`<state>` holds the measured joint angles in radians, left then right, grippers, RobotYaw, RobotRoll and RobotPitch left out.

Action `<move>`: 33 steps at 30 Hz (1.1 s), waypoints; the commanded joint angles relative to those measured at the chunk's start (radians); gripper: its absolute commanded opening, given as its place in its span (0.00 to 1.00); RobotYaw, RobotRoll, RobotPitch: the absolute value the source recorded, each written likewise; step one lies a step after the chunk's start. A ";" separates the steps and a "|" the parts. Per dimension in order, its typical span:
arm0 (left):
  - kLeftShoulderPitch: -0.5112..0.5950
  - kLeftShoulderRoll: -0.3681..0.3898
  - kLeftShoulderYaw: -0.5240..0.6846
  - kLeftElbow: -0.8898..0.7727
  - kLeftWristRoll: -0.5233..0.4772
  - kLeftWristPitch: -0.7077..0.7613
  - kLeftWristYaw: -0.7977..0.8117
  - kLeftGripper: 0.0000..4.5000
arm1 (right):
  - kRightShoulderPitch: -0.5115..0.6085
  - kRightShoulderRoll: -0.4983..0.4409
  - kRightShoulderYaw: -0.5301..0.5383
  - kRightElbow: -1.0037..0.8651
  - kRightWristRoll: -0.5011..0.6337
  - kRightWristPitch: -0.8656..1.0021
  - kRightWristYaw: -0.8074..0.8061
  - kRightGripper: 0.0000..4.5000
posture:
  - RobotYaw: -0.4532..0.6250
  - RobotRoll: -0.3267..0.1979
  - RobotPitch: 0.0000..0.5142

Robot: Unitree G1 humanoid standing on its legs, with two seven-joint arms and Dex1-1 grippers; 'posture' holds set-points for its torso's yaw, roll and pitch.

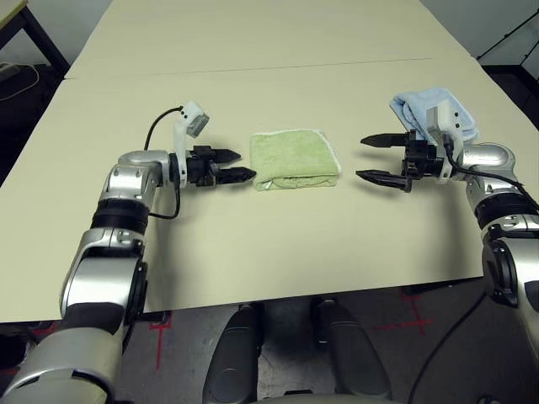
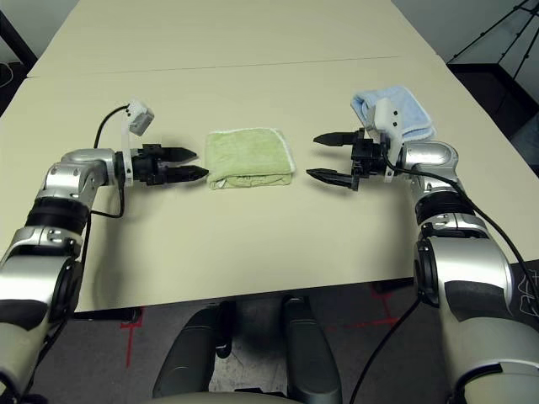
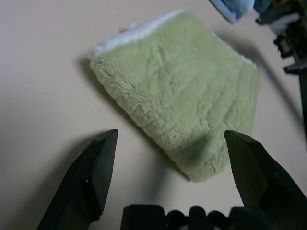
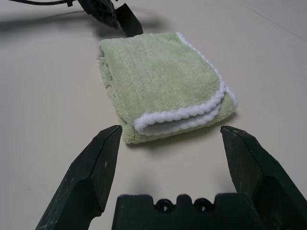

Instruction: Fold the towel and set it aside.

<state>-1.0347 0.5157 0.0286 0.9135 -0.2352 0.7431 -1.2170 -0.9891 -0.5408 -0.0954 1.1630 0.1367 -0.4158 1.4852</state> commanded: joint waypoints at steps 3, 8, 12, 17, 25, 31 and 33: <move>-0.051 0.003 -0.008 0.087 -0.009 0.182 -0.003 1.00 | 0.021 -0.004 -0.006 -0.015 0.010 -0.010 -0.002 1.00 | 0.46 0.62 0.38; -0.051 -0.004 -0.071 0.060 0.001 0.261 -0.068 1.00 | 0.024 -0.006 -0.005 -0.016 0.008 -0.017 -0.011 1.00 | 0.46 0.62 0.39; -0.065 -0.036 -0.020 0.076 -0.024 0.263 -0.011 1.00 | 0.027 -0.006 -0.002 -0.016 0.006 -0.023 -0.018 1.00 | 0.46 0.62 0.39; -0.091 -0.076 0.077 0.116 -0.062 0.229 0.103 1.00 | 0.029 -0.007 0.000 -0.016 0.004 -0.027 -0.022 1.00 | 0.46 0.62 0.39; -0.102 -0.100 0.116 0.142 -0.061 0.180 0.163 1.00 | 0.033 -0.010 0.004 -0.018 -0.001 -0.034 -0.028 1.00 | 0.46 0.62 0.39; -0.098 -0.114 0.086 0.134 -0.048 0.188 0.146 0.92 | 0.032 -0.011 0.007 -0.015 -0.006 -0.040 -0.035 1.00 | 0.46 0.62 0.39; -0.102 -0.117 0.093 0.137 -0.059 0.201 0.144 0.79 | 0.031 -0.011 0.008 -0.014 -0.008 -0.043 -0.038 1.00 | 0.46 0.62 0.39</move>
<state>-1.1310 0.4062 0.1333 1.0378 -0.2922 0.9286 -1.0614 -0.9689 -0.5416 -0.0934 1.1588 0.1374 -0.4492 1.4498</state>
